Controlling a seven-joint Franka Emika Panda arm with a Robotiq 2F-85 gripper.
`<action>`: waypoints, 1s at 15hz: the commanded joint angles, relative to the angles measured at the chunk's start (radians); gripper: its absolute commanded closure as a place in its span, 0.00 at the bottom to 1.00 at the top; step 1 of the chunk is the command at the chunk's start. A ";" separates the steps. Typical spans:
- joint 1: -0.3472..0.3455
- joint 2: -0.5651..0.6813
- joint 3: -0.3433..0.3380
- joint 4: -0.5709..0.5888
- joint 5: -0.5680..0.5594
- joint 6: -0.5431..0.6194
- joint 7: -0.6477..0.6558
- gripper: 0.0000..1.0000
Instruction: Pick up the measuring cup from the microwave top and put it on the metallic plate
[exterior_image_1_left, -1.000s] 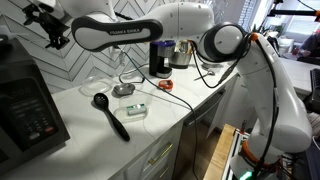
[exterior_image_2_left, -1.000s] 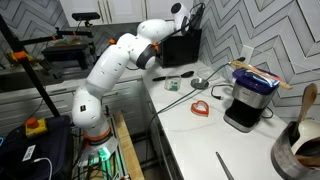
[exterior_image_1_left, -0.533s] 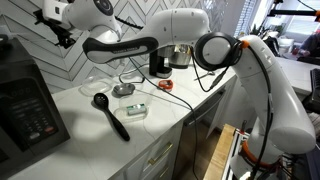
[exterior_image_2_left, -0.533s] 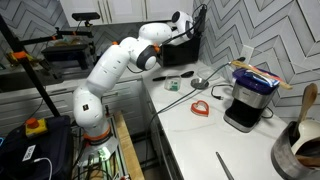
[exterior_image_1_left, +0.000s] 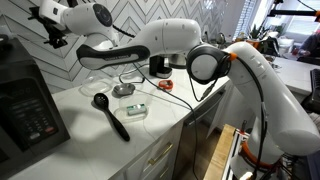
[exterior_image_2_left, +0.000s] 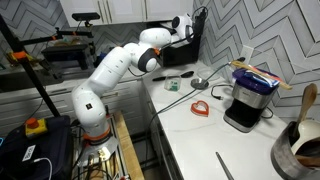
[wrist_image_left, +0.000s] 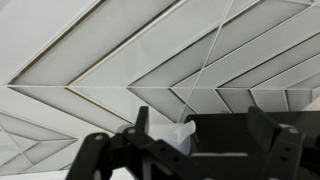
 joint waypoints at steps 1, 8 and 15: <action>0.028 0.081 -0.039 0.096 0.090 0.060 0.035 0.25; 0.002 0.142 0.088 0.135 0.091 0.083 0.003 0.74; 0.011 0.173 0.140 0.183 0.074 0.064 -0.061 0.60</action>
